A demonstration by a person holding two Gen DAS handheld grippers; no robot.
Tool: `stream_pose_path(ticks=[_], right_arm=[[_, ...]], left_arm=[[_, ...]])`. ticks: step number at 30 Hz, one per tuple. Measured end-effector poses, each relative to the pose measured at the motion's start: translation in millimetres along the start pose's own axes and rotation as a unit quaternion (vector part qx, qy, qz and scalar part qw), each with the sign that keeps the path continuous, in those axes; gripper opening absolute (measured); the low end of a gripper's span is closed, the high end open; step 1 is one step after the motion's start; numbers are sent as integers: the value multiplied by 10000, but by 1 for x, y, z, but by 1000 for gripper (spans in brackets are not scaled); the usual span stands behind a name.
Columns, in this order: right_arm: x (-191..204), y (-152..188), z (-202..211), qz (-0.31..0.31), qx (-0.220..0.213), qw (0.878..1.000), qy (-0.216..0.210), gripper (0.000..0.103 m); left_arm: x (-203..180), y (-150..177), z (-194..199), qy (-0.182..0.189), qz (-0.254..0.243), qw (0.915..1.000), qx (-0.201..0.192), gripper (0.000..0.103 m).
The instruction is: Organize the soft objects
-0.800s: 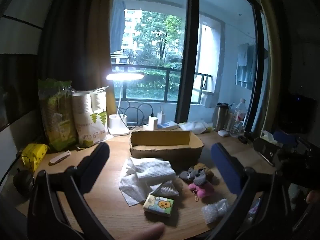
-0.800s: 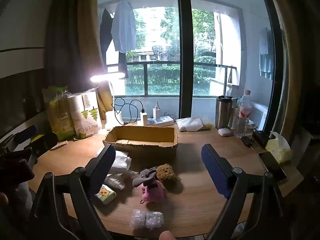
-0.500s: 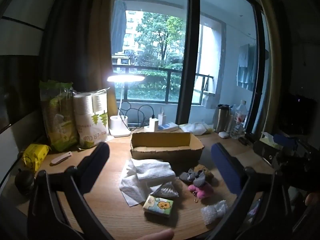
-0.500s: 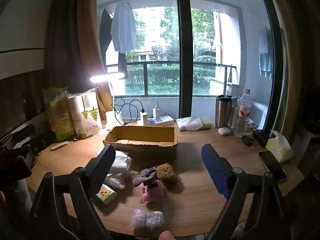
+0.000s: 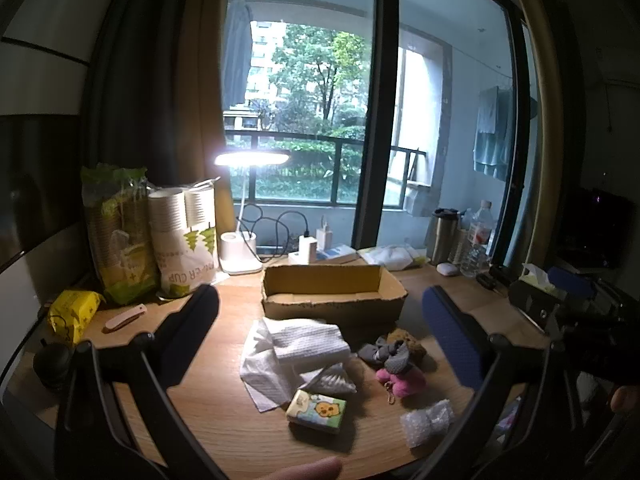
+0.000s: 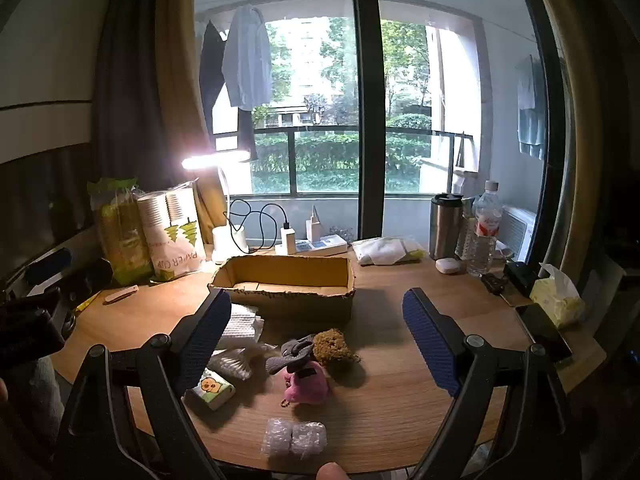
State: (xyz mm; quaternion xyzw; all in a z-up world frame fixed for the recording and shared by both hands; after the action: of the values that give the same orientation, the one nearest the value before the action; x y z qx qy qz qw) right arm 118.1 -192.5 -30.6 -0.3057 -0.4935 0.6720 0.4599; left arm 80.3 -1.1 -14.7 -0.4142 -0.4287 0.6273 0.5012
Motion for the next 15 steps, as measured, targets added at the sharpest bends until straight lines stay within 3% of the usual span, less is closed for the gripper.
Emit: stream_pose_path(ticks=[15], right_arm=[[0,-3,6,-12,-79,10000,-2,90]], left_arm=[[-3,-1,4,1,-59,10000,-51,102]])
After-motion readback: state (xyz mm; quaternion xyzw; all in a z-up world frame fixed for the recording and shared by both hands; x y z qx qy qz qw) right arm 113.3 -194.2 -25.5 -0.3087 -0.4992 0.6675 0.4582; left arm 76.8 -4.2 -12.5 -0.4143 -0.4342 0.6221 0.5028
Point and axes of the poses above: each gripper's, at about its wrist camera, not at the fingertips, and z roughly against the way its jaws point, x to its left, y to its underside, the point moved 9 cm from there along -z, roughly the way its jaws point, and after that the axes turned 6 degrees about -y, right-handed, at the moved point
